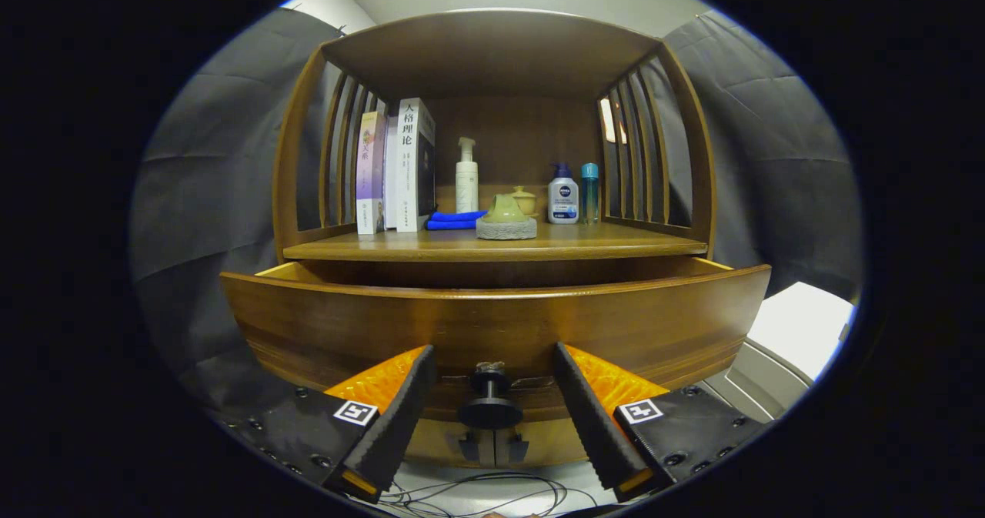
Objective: Pull open the drawer, take out the items inside it, and place them on the countertop above the cabinet.
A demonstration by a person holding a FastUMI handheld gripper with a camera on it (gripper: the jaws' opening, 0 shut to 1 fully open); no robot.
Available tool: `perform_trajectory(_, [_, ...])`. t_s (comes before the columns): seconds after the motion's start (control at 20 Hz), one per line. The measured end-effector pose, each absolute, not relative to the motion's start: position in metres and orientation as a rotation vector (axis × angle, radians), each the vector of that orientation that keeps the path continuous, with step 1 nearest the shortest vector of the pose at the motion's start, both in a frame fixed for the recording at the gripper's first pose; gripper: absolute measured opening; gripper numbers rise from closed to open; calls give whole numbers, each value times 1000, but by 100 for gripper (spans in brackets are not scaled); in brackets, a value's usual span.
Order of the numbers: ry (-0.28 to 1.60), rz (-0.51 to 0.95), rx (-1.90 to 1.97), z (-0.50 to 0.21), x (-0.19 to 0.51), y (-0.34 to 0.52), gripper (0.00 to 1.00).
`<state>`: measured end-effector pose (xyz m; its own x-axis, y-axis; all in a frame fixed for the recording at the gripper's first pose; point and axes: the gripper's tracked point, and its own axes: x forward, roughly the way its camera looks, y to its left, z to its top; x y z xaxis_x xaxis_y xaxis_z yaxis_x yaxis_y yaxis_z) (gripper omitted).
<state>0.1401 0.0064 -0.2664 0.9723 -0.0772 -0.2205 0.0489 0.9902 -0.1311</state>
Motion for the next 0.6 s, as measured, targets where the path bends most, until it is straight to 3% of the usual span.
perform_trajectory(0.6, [261, -64, -106, -275, 218, 3, 98])
